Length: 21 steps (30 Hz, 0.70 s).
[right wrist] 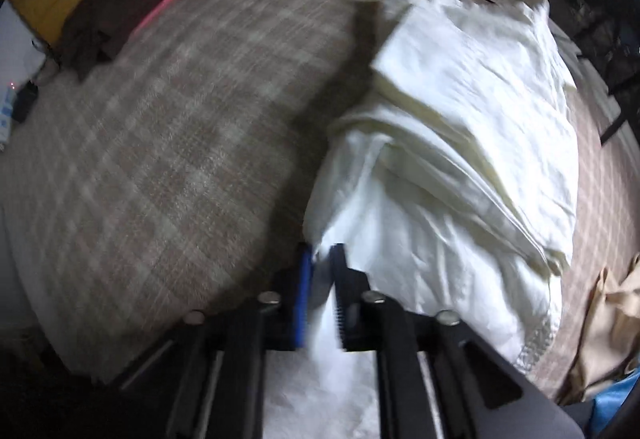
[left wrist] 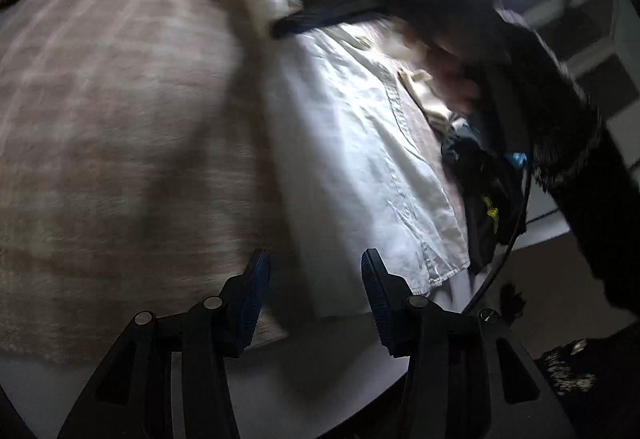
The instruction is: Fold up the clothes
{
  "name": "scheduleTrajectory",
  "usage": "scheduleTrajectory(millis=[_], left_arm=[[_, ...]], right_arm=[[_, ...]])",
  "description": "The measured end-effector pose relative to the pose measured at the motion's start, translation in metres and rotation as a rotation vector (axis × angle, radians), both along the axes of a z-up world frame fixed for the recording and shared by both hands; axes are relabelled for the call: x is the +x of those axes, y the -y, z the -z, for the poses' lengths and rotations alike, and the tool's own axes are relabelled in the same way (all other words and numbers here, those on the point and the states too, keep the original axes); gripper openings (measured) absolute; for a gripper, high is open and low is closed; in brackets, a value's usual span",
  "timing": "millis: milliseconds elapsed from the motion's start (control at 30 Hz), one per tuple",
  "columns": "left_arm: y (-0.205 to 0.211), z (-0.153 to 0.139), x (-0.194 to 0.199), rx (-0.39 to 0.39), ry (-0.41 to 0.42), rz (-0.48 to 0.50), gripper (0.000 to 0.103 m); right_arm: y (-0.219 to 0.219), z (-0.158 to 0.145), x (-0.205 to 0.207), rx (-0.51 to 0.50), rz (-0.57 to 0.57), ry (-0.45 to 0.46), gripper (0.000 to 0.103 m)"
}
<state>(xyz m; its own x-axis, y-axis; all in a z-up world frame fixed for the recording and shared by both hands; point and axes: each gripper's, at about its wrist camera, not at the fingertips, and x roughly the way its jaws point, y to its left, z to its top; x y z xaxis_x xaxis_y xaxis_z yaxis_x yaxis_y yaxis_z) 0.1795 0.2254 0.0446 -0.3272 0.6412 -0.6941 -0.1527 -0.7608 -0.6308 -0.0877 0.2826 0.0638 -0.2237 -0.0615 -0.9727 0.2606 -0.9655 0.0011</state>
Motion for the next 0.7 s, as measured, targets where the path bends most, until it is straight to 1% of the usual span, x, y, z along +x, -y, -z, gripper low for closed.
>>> scheduleTrajectory(millis=[67, 133, 233, 267, 333, 367, 433, 467, 567, 633, 700], left_arm=[[0.008, 0.002, -0.002, 0.015, 0.004, -0.013, 0.045], [0.006, 0.000, -0.005, -0.011, -0.007, -0.001, 0.045], [0.004, -0.006, -0.008, -0.022, -0.020, 0.018, 0.045], [0.003, -0.008, -0.008, -0.025, -0.024, 0.024, 0.045], [0.004, -0.017, -0.019, -0.066, -0.047, 0.037, 0.045], [0.005, -0.022, -0.025, -0.088, -0.059, 0.044, 0.045], [0.007, -0.031, -0.036, -0.131, -0.082, 0.057, 0.046], [0.008, -0.035, -0.042, -0.153, -0.094, 0.063, 0.046], [0.011, -0.049, -0.059, -0.218, -0.129, 0.083, 0.046], [0.013, -0.058, -0.071, -0.261, -0.153, 0.096, 0.046], [-0.012, -0.055, -0.092, -0.312, -0.173, 0.137, 0.048]], right_arm=[[-0.012, -0.005, 0.000, -0.045, 0.029, 0.003, 0.007], [-0.020, -0.008, 0.000, -0.072, 0.048, 0.005, 0.007], [-0.029, -0.011, 0.001, -0.116, 0.074, 0.004, 0.007], [-0.034, -0.014, 0.003, -0.161, 0.087, 0.015, 0.008], [-0.043, -0.019, 0.006, -0.252, 0.115, 0.036, 0.009], [-0.050, -0.023, 0.008, -0.280, 0.139, 0.019, 0.009], [-0.070, -0.035, 0.013, -0.309, 0.204, -0.042, 0.015], [-0.084, -0.041, 0.016, -0.302, 0.251, -0.079, 0.019], [-0.127, -0.053, 0.026, -0.268, 0.360, -0.168, 0.020], [-0.159, -0.058, 0.026, -0.260, 0.419, -0.194, 0.020], [-0.189, -0.061, 0.034, -0.275, 0.472, -0.214, 0.020]])
